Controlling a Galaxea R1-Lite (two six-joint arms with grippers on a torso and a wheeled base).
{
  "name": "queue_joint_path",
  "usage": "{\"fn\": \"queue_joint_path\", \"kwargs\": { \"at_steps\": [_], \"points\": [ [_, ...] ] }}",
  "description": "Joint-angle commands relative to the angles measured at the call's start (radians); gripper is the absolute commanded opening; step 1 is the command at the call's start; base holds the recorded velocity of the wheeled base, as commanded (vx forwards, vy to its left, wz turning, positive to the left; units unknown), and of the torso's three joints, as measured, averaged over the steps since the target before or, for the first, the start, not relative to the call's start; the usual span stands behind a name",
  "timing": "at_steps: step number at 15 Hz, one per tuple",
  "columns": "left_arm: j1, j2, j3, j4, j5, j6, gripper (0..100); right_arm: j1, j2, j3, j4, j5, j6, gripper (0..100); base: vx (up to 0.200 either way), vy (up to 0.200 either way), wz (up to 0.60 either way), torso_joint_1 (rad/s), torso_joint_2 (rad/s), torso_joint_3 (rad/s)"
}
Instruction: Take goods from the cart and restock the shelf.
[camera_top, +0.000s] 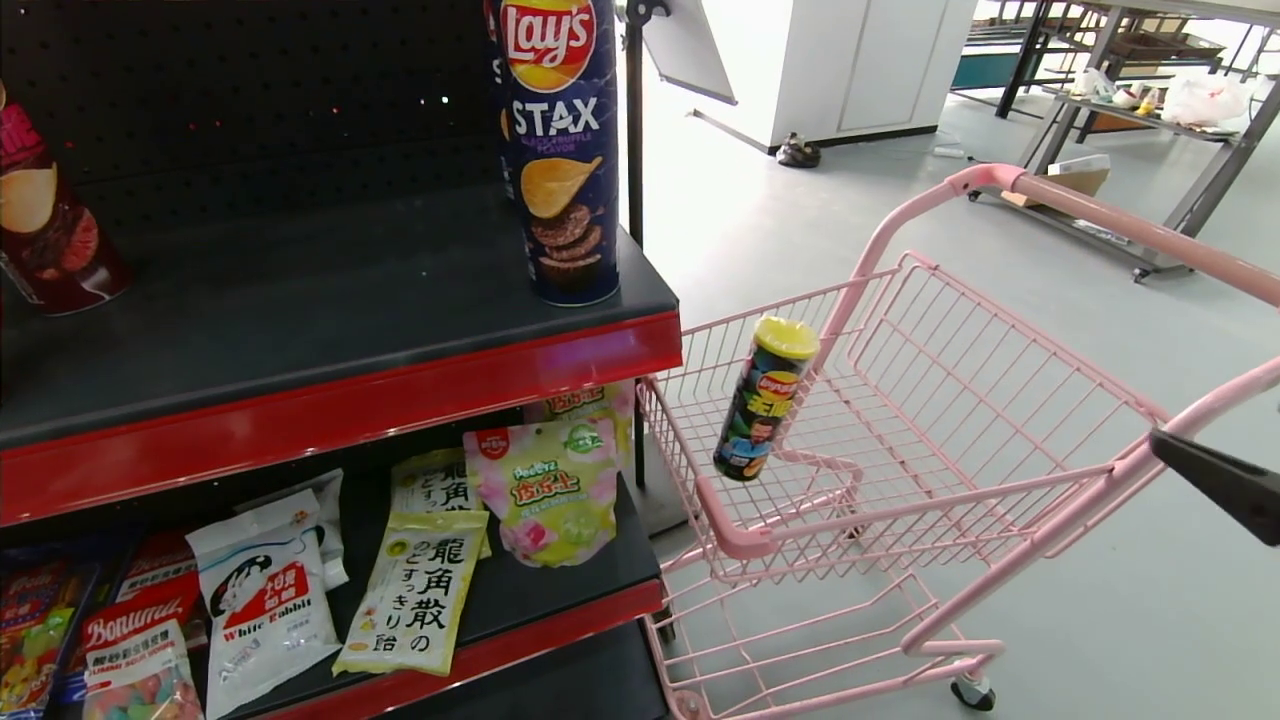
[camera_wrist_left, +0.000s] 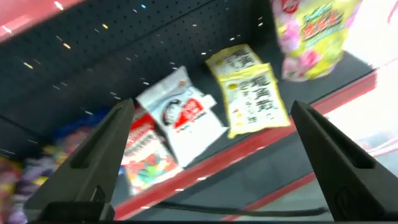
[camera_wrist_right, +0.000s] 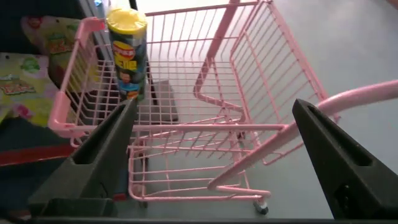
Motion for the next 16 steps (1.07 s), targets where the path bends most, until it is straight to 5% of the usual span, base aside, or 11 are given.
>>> {"fn": "queue_joint_path", "kwargs": {
  "at_steps": [1,2,3,6,16],
  "points": [
    [-0.002,-0.002,-0.011,-0.001,-0.006,-0.061,100,0.024,0.384,-0.109,-0.168,0.096,0.093,100,0.000,0.000,0.00,0.000,0.00,0.000],
    [-0.002,-0.002,-0.011,-0.001,-0.006,-0.061,100,0.024,0.384,-0.109,-0.168,0.096,0.093,100,0.000,0.000,0.00,0.000,0.00,0.000],
    [-0.002,0.001,-0.020,0.001,-0.006,-0.067,100,0.024,0.587,-0.101,-0.386,0.096,0.165,100,0.000,0.000,0.00,0.000,0.00,0.000],
    [0.000,0.009,-0.013,0.001,-0.003,-0.064,100,0.036,0.780,-0.109,-0.613,0.106,0.171,100,0.000,0.000,0.00,0.000,0.00,0.000],
    [0.006,0.026,-0.011,0.002,0.008,-0.061,100,0.142,0.982,-0.259,-0.617,0.147,0.238,100,0.000,0.000,0.00,0.000,0.00,0.000]
  ]
}}
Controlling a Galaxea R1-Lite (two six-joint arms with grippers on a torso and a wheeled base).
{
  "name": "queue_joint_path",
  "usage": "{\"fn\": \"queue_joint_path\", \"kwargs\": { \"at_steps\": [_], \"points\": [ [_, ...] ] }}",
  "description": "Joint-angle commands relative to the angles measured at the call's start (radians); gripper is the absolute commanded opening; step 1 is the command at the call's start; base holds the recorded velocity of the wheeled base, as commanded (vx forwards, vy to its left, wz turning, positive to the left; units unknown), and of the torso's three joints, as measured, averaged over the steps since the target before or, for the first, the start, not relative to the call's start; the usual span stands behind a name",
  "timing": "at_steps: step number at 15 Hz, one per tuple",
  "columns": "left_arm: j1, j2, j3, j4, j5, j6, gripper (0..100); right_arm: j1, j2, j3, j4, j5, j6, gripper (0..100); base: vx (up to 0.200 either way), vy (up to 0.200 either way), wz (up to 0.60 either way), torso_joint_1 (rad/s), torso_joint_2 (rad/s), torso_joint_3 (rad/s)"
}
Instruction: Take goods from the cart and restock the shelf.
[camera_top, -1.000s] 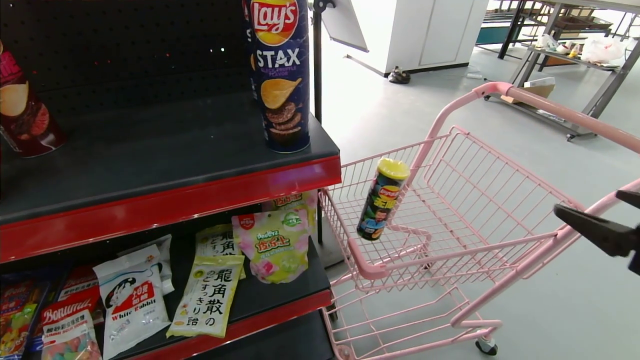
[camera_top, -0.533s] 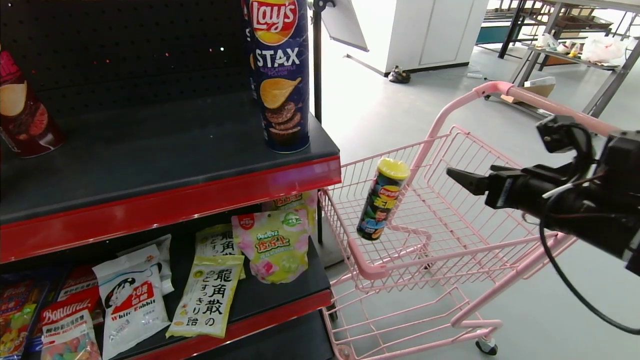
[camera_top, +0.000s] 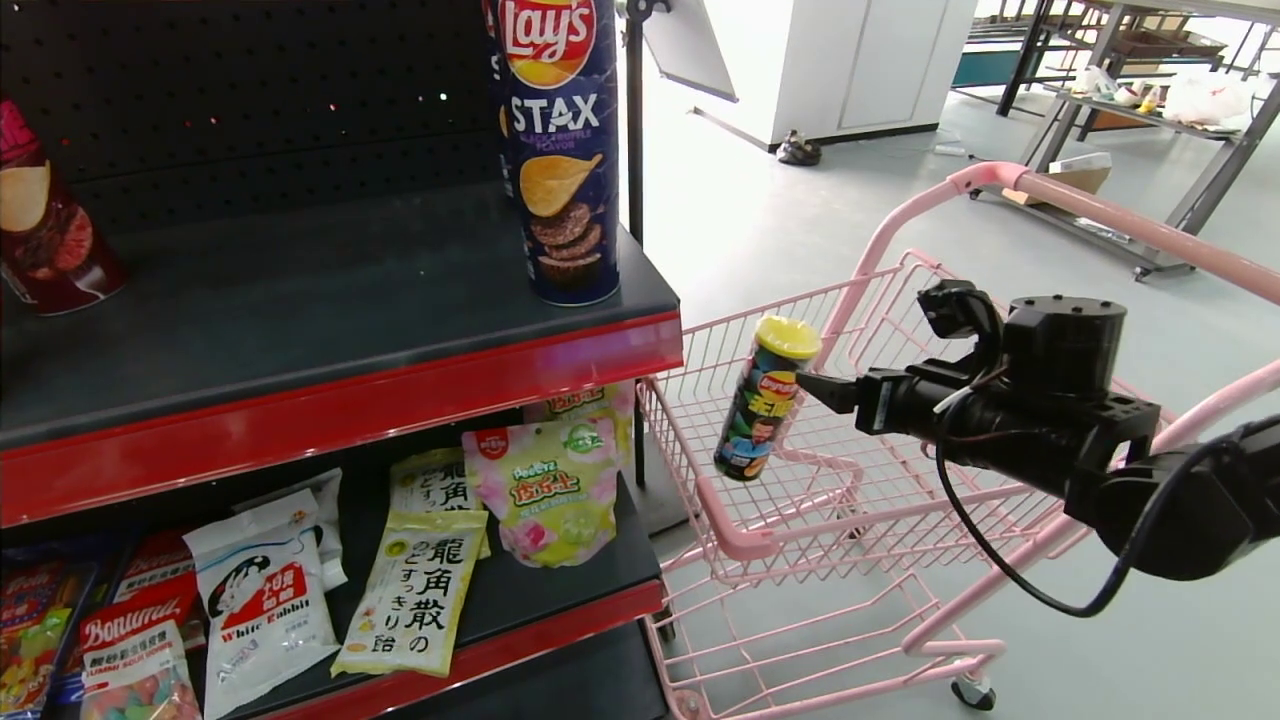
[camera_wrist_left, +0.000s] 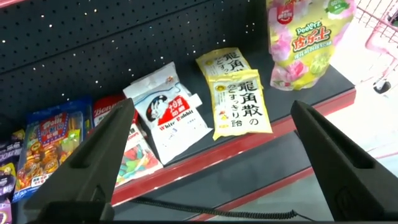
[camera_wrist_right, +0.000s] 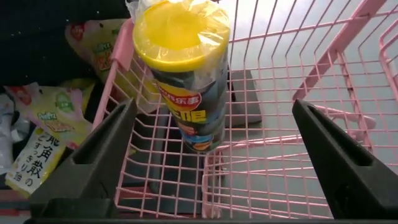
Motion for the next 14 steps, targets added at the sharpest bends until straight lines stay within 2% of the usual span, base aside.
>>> {"fn": "queue_joint_path", "kwargs": {
  "at_steps": [1,14],
  "points": [
    [0.001,0.002,0.002,0.004,0.000,0.000,100,0.020,0.052,-0.036,0.001,0.001,0.009,100,0.000,0.000,0.00,0.000,0.00,0.000],
    [0.001,-0.001,-0.001,0.027,0.014,0.001,100,0.033,0.280,-0.249,-0.001,-0.004,0.043,100,0.000,0.000,0.00,0.000,0.00,0.000]
  ]
}}
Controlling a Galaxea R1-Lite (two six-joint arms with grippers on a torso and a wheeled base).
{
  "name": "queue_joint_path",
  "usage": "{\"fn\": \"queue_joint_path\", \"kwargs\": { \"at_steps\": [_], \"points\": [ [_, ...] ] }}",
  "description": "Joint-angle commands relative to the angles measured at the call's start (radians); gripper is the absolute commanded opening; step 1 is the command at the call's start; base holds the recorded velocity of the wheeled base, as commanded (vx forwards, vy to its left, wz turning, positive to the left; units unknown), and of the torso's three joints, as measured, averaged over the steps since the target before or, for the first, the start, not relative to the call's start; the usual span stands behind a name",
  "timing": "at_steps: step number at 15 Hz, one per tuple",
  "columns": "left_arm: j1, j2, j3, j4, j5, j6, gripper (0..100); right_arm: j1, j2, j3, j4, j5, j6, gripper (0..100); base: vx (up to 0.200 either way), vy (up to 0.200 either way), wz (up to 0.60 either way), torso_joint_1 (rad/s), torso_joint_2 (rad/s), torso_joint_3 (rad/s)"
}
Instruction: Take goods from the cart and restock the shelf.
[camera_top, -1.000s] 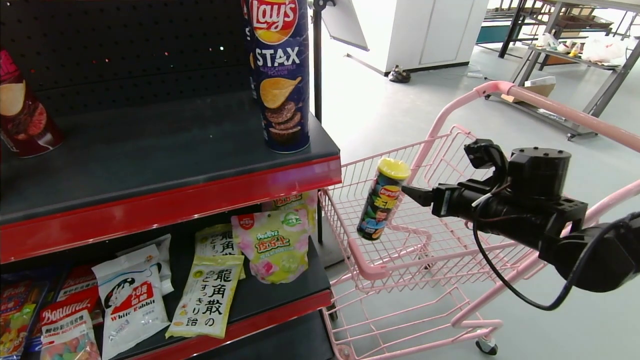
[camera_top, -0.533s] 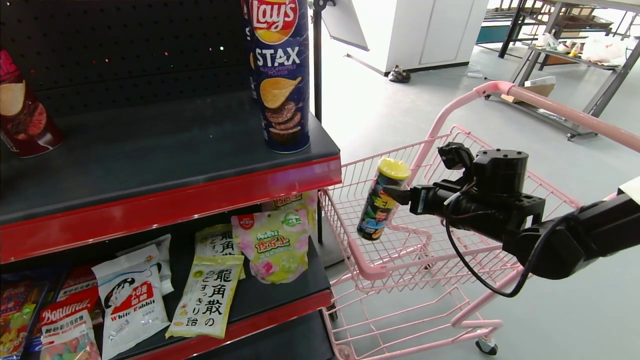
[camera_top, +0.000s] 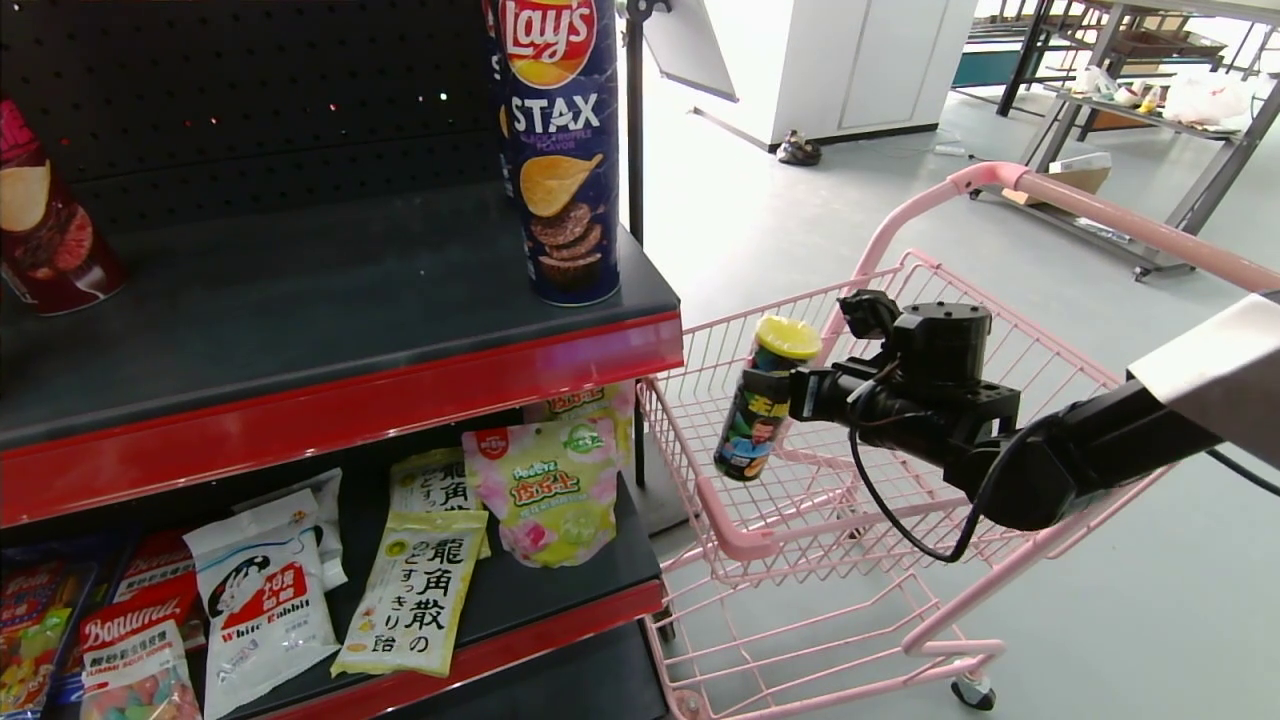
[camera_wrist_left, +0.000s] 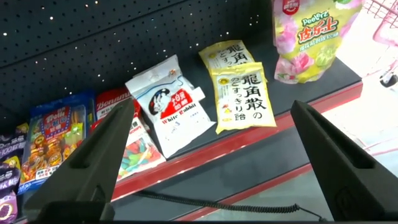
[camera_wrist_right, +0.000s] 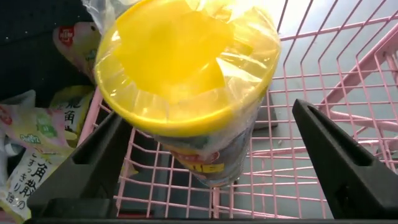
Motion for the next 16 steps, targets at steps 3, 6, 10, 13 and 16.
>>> {"fn": "queue_joint_path", "kwargs": {
  "at_steps": [3,6,10,13,16],
  "points": [
    [0.000,0.001,-0.001,0.001,0.001,0.000,100,0.004,0.079,-0.071,0.001,-0.002,0.026,100,0.000,0.000,0.00,0.000,0.00,0.000],
    [0.000,-0.002,0.000,0.003,0.003,0.000,100,0.016,0.089,-0.086,0.004,-0.002,0.026,100,0.000,0.000,0.00,0.000,0.00,0.000],
    [0.000,0.000,-0.003,0.003,0.007,0.000,100,0.030,0.114,-0.104,0.003,-0.008,0.026,0,0.000,0.000,0.00,0.000,0.00,0.000],
    [0.000,-0.002,-0.006,0.003,0.012,0.003,100,0.029,0.114,-0.107,0.003,-0.008,0.031,0,0.000,0.000,0.00,0.000,0.00,0.000],
    [0.000,-0.006,-0.006,0.001,0.012,0.003,100,0.029,0.072,-0.087,0.004,-0.027,0.031,0,0.000,0.000,0.00,0.000,0.00,0.000]
  ]
}}
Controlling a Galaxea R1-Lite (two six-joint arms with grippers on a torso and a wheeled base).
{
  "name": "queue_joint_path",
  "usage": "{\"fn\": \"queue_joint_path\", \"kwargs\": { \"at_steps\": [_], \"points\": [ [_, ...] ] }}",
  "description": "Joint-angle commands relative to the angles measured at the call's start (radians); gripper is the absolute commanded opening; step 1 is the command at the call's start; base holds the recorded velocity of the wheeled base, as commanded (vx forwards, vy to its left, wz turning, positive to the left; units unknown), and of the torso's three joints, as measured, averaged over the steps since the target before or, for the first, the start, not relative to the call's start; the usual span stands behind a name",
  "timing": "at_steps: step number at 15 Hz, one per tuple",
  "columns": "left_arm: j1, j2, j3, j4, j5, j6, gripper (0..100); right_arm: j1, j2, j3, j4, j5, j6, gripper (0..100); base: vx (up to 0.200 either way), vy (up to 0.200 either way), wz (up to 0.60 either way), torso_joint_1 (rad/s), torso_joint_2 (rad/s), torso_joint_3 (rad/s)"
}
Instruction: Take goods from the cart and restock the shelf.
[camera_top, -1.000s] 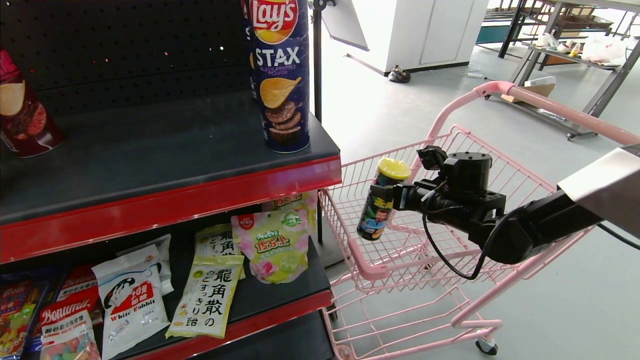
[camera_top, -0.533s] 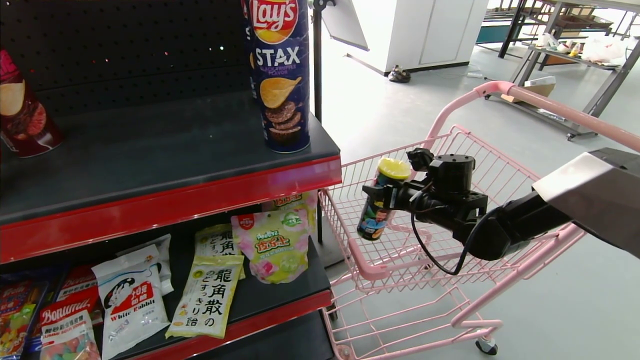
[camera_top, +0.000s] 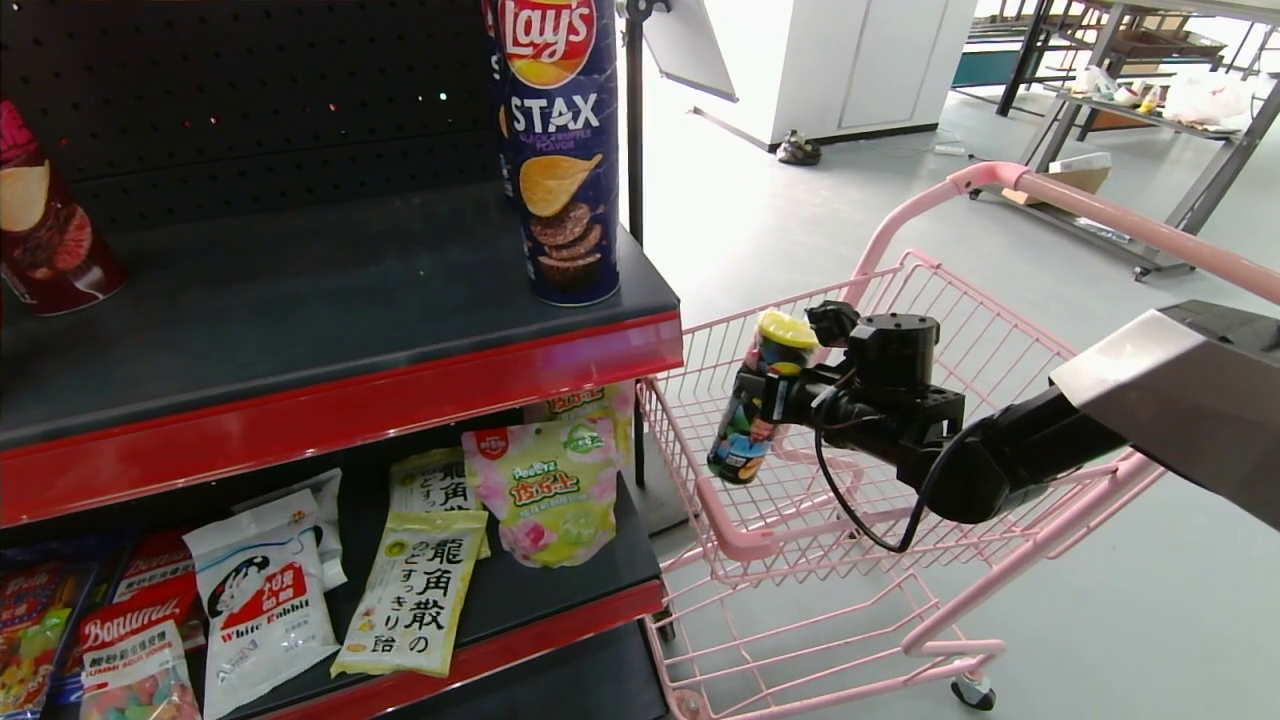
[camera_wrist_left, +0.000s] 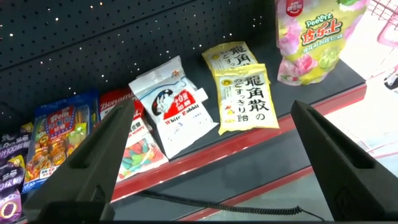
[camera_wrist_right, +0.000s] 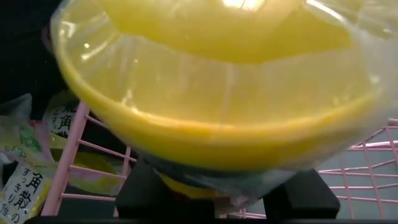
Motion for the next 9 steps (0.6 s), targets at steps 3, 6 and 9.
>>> {"fn": "queue_joint_path", "kwargs": {
  "at_steps": [3,6,9],
  "points": [
    [0.000,-0.017,0.001,0.000,0.000,0.000,100,0.003,-0.196,0.061,0.054,-0.041,-0.016,0,0.000,0.000,0.00,0.000,0.00,0.000],
    [-0.002,-0.030,0.006,0.000,-0.006,0.000,100,-0.008,-0.419,0.060,0.177,-0.049,-0.086,0,0.000,0.000,0.00,0.000,0.00,0.000],
    [-0.002,-0.030,0.000,-0.002,-0.018,0.000,100,-0.024,-0.681,0.075,0.358,-0.086,-0.220,0,0.000,0.000,0.00,0.000,0.00,0.000]
  ]
}}
